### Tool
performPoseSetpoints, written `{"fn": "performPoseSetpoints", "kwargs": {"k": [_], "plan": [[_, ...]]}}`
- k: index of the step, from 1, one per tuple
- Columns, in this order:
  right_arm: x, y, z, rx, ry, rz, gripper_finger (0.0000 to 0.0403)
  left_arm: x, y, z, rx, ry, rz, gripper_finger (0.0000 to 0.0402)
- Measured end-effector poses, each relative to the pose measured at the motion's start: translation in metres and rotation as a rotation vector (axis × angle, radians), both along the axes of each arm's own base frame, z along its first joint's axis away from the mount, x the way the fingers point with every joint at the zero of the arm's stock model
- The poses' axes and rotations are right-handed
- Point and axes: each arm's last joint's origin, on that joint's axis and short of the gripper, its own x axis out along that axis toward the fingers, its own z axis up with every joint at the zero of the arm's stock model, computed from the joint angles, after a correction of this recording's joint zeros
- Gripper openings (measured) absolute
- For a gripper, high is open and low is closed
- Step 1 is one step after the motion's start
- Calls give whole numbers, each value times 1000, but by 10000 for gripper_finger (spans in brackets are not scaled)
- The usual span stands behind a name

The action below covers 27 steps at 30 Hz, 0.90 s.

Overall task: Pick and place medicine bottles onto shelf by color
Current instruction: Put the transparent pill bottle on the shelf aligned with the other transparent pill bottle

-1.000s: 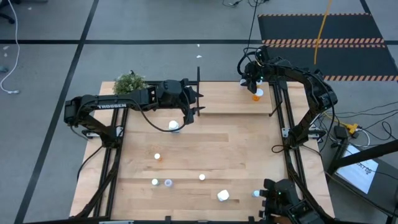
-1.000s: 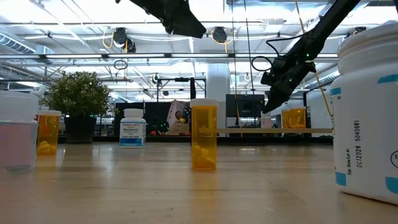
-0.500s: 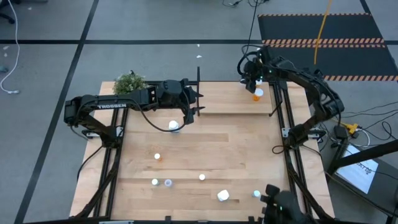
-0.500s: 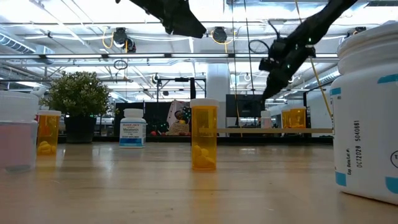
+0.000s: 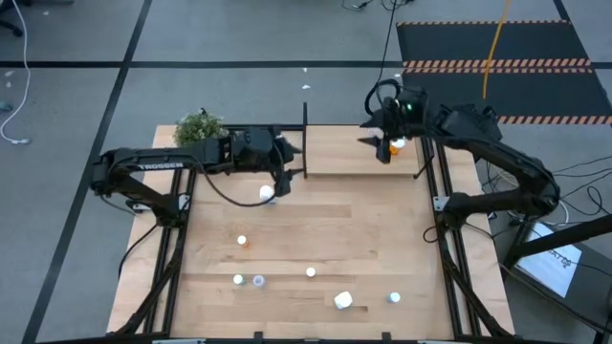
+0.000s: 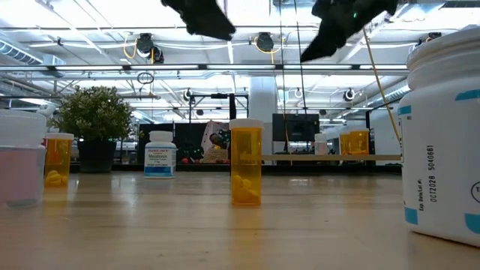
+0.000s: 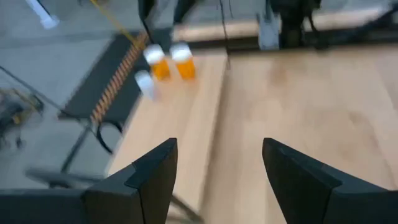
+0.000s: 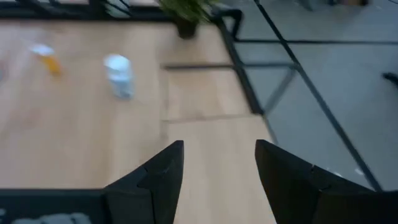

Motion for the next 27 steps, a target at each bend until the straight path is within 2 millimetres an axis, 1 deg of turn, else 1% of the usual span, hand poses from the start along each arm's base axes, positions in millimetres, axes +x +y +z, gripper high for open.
{"fn": "performPoseSetpoints", "kwargs": {"k": [2,6,8,12,15,21,24,27], "plan": [[4,17,5,9,-11,13,194,-2,-11,0,0,20,4,237],[11,52,0,10,-3,54,194,-10,-35,0,23,70,24,237],[13,68,-6,18,-1,88,194,-12,-47,2,11,61,23,237],[16,98,-20,66,-26,178,194,-19,-76,-4,-53,113,-6,237],[17,117,-32,100,-49,227,194,-24,-99,-15,-69,156,5,237],[12,145,-58,97,11,219,194,-42,-145,-36,-143,145,73,237],[11,154,-60,113,18,222,194,-55,-169,-47,-178,149,58,237],[10,163,-59,154,7,236,194,-69,-192,-63,-209,173,38,237]]}}
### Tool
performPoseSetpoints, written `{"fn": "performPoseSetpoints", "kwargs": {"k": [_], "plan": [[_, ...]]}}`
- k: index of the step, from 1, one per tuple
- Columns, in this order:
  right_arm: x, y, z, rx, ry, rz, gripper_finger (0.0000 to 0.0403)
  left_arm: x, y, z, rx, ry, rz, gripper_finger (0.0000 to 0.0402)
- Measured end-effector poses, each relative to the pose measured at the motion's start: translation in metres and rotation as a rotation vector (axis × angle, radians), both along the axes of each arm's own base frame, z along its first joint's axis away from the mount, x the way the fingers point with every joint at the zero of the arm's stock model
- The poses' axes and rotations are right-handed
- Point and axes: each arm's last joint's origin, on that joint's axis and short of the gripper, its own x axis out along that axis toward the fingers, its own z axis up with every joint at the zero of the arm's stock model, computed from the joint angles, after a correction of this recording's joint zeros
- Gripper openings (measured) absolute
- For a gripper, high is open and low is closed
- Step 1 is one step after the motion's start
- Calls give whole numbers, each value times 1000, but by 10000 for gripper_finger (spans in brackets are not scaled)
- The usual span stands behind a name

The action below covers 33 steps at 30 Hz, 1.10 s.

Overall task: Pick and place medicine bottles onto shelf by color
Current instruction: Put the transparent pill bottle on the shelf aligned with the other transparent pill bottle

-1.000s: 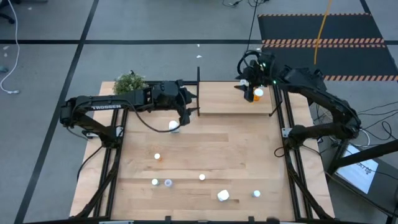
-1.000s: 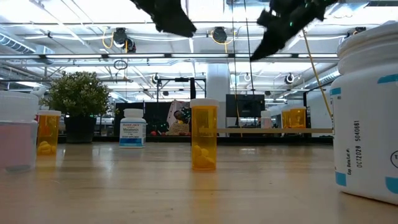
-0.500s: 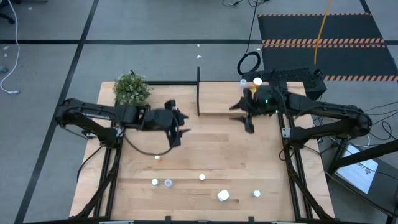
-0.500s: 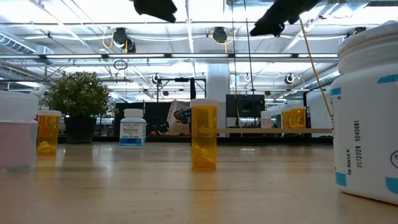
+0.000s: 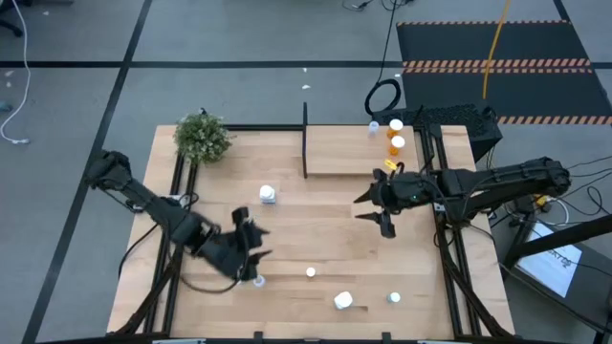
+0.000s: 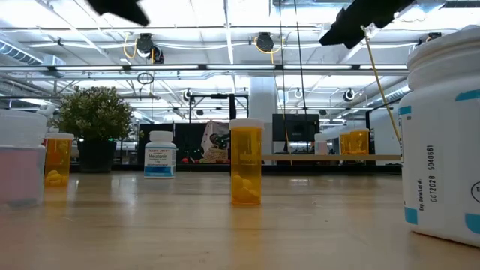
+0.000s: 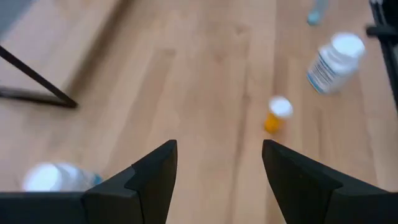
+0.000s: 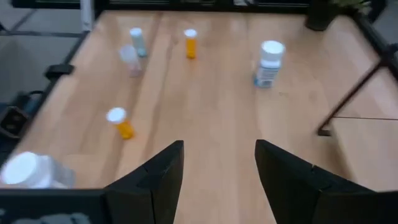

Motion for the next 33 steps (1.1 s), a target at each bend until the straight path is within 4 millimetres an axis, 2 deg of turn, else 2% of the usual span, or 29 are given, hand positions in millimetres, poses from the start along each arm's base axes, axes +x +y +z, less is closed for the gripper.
{"fn": "performPoseSetpoints", "kwargs": {"k": [4,10,21,33], "plan": [[0,10,3,11,-32,40,194,-23,-24,-18,-32,-6,8,237],[0,14,5,-12,-62,73,194,-41,-47,-42,-84,33,15,237],[0,11,5,-118,-69,44,194,-34,-73,-81,-134,130,43,237],[0,11,5,-103,-67,41,194,-27,-81,-109,-111,172,90,248]]}}
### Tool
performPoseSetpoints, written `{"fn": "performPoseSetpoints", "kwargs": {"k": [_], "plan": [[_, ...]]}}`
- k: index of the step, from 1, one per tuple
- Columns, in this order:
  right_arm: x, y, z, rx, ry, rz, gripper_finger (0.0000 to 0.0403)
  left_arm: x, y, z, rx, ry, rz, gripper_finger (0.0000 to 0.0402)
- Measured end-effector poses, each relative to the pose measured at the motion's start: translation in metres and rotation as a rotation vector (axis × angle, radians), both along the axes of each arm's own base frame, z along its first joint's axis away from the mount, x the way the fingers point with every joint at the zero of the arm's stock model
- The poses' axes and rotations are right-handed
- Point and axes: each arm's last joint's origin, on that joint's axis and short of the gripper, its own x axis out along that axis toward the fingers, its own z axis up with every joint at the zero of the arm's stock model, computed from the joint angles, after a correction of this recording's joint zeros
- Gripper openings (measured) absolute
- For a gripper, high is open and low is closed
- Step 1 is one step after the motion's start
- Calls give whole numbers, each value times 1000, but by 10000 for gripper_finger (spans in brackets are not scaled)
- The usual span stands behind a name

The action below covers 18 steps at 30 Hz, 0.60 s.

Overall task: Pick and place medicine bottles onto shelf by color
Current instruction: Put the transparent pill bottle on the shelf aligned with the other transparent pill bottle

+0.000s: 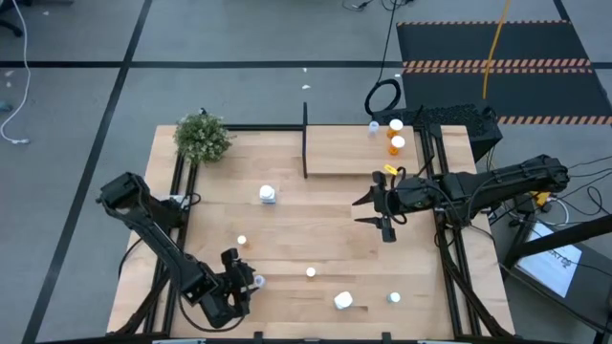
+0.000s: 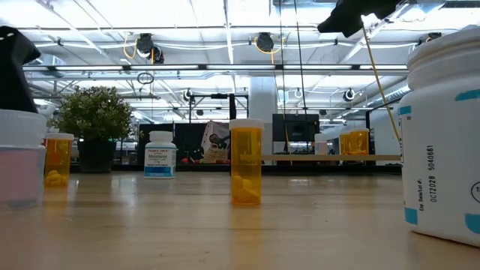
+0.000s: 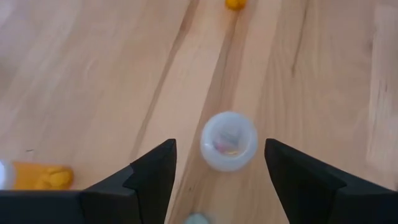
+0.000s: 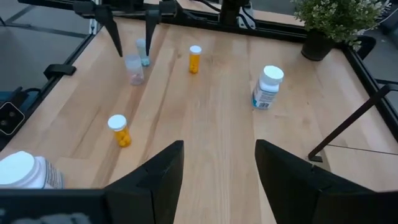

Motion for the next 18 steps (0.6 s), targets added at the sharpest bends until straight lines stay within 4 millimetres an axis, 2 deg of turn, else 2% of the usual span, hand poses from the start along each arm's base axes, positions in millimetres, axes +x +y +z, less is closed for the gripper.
{"fn": "performPoseSetpoints", "kwargs": {"k": [5,9,18], "plan": [[0,0,0,-1,0,0,194,5,-4,-7,-3,-7,-12,261],[0,0,0,-1,0,0,194,9,-3,-16,13,19,-1,256],[0,0,0,-3,0,2,194,18,3,-23,56,41,-18,194]]}}
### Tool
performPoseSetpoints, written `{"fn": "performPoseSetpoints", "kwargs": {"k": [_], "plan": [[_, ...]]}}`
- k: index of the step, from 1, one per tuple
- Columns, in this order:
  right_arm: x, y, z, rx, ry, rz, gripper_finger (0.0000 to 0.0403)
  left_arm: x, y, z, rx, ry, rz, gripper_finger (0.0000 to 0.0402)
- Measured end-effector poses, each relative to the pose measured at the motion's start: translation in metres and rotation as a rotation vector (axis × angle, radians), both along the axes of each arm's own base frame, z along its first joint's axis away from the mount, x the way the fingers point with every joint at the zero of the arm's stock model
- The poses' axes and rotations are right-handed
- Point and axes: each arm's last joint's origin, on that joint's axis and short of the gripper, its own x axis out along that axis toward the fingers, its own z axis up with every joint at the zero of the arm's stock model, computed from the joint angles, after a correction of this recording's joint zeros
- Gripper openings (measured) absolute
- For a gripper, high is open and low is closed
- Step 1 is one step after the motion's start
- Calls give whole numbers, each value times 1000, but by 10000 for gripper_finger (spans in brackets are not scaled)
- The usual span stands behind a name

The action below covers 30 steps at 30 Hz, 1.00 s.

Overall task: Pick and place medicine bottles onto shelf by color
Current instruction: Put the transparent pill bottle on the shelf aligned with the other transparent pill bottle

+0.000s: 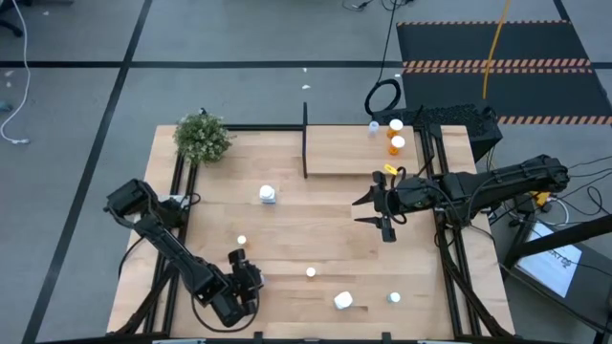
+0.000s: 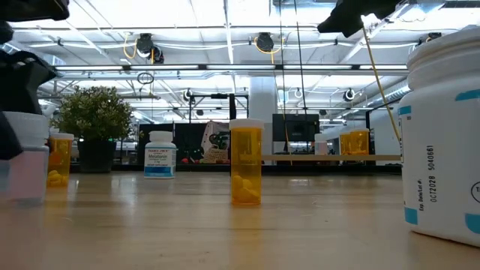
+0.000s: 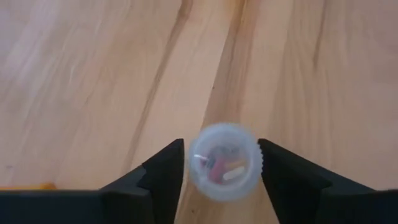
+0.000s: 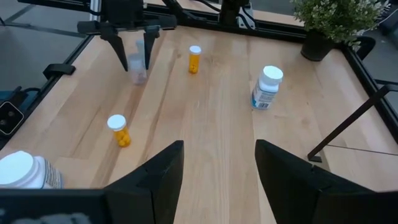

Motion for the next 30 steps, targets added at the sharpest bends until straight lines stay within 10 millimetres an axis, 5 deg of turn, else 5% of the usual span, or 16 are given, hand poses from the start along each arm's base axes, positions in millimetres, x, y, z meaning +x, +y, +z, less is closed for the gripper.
{"fn": "performPoseSetpoints", "kwargs": {"k": [6,12,30], "plan": [[0,0,0,-5,-3,3,194,10,6,1,43,-2,-69,147],[2,0,4,2,-51,4,194,18,18,14,62,14,-157,160],[38,8,-9,152,-331,31,215,45,78,152,326,-434,-624,162]]}}
